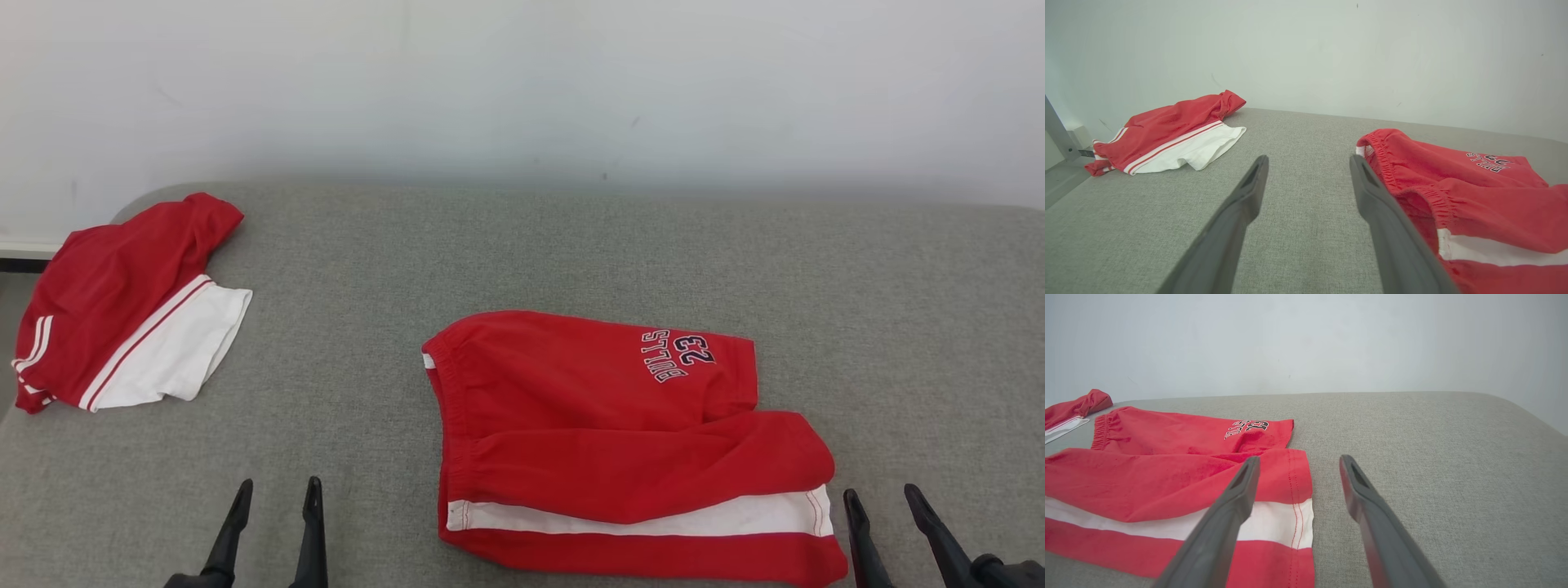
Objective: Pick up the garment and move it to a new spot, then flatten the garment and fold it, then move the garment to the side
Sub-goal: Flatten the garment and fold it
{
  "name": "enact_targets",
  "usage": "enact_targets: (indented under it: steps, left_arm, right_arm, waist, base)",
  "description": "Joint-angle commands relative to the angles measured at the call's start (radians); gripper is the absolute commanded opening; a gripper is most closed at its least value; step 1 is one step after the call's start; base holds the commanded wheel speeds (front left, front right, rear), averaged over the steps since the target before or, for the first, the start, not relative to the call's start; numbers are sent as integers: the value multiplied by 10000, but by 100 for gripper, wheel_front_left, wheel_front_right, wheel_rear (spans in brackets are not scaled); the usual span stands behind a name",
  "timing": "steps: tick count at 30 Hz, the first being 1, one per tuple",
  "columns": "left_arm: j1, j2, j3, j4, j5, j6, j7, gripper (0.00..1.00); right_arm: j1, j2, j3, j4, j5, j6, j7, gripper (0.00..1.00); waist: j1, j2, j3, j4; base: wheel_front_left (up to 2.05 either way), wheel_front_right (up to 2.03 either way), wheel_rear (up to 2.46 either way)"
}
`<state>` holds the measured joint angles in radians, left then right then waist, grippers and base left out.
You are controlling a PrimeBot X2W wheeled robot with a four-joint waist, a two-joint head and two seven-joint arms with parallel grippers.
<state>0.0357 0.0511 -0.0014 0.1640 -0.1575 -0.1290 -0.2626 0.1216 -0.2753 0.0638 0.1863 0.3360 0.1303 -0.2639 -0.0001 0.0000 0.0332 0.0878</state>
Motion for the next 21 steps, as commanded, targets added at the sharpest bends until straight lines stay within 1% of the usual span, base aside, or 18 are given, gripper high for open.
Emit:
enact_targets:
  steps: [1, 6, 10, 21]
  left_arm:
    - [84, -13, 40, -47, 97, 18, -32, 100]
    - [203, -13, 248, -126, 248, 17, -32, 100]
    - [277, -11, 337, -180, 333, 12, -32, 100]
    - [235, 54, 441, -242, 621, -8, -32, 100]
  right_arm:
    - [3, 94, -57, -65, -108, 10, -4, 100]
    - [133, 586, -318, -371, -334, 10, -5, 100]
    - [181, 858, -482, -560, -470, 10, -5, 100]
    - [197, 1094, -591, -611, -647, 10, -5, 100]
  waist:
    - [1, 0, -28, -32]
    - [1, 0, -199, -197]
    - [1, 0, -315, -316]
    - [1, 0, -341, -420]
  base:
    - [0, 0, 0]
    - [0, 0, 0]
    - [0, 0, 0]
    - [0, 0, 0]
